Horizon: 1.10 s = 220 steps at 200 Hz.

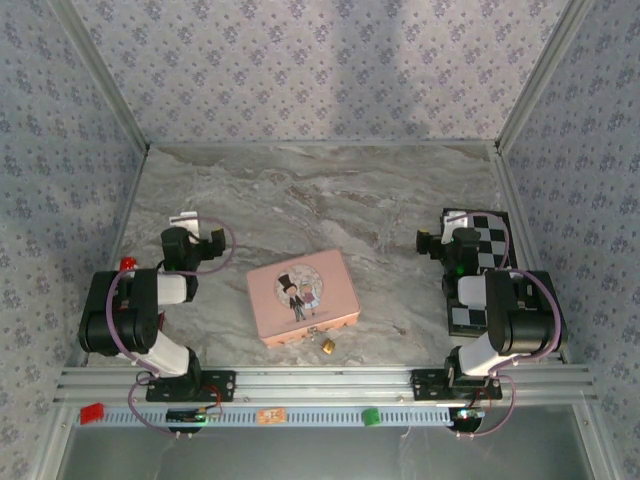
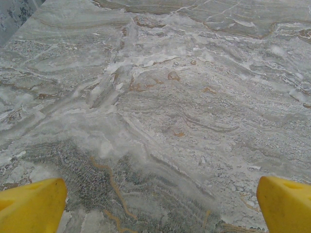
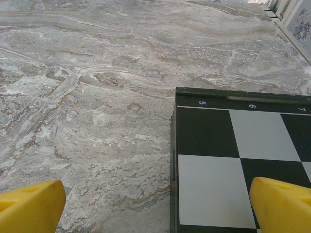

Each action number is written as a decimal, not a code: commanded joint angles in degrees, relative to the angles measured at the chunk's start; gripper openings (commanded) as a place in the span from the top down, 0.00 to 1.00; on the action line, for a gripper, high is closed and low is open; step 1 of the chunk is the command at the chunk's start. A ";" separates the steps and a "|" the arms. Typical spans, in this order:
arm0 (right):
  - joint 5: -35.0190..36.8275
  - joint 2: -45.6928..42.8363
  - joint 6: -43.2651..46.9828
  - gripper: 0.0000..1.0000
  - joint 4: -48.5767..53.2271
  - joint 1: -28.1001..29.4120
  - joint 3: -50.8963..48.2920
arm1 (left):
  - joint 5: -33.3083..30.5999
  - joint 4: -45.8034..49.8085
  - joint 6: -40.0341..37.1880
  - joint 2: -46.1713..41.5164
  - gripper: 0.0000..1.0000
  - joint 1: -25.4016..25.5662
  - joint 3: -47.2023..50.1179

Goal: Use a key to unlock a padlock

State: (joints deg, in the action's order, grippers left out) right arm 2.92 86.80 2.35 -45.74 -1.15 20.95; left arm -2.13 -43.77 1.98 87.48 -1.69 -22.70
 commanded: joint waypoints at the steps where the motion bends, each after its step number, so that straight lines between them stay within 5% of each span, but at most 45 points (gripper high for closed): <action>1: -0.41 0.65 -0.53 0.01 -1.29 -0.25 1.39 | 1.21 -2.26 -0.58 0.47 0.00 0.51 -1.30; 220: -1.10 0.65 -0.68 0.01 -1.20 -0.68 1.42 | -0.56 -0.97 0.06 -0.32 0.00 0.45 -1.80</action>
State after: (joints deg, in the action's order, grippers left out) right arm 2.09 86.80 2.33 -45.74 -1.43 20.95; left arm -2.00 -43.75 2.00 87.48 -1.69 -22.70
